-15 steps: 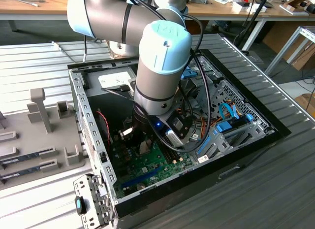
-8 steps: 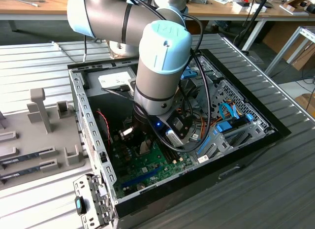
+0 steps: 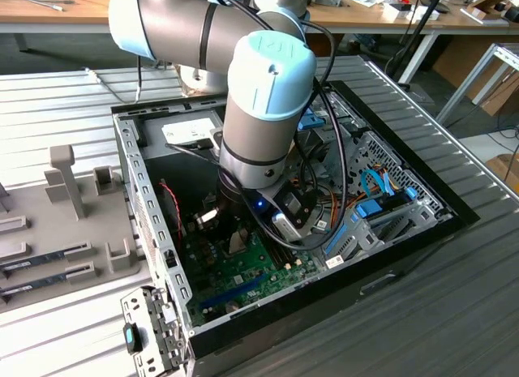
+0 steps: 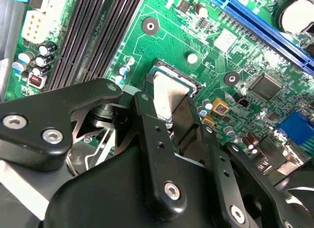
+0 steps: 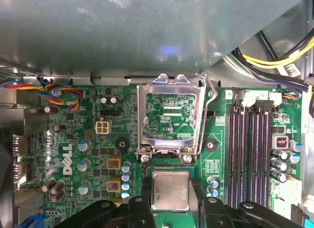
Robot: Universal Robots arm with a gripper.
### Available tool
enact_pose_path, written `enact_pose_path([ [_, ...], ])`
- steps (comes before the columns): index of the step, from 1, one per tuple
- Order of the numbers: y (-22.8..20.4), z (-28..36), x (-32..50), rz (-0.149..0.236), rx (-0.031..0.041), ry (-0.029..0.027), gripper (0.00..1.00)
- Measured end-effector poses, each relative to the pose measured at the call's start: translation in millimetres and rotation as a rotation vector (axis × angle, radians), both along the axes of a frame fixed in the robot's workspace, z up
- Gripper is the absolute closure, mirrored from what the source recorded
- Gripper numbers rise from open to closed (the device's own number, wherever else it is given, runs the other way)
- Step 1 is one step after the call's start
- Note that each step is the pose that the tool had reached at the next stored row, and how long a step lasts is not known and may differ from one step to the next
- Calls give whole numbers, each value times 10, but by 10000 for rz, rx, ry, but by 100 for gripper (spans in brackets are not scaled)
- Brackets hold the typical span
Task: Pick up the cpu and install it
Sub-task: 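Place the cpu into insertion slot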
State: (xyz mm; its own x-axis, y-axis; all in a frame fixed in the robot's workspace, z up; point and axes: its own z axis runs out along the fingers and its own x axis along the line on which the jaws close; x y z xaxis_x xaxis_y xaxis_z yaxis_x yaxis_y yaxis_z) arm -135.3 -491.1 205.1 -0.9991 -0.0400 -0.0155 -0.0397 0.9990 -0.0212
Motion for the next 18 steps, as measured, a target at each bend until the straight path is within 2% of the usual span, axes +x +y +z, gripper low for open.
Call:
enact_pose_path([
  [5, -27, -6, -22, 1, 13, 0, 60],
  [6, -28, -6, -24, 1, 41, 2, 60],
  [8, -28, -8, -24, 1, 179, 0, 60],
  [10, -37, -10, -23, -5, 270, -1, 60],
  [18, -53, -10, -23, -140, 243, -2, 60],
])
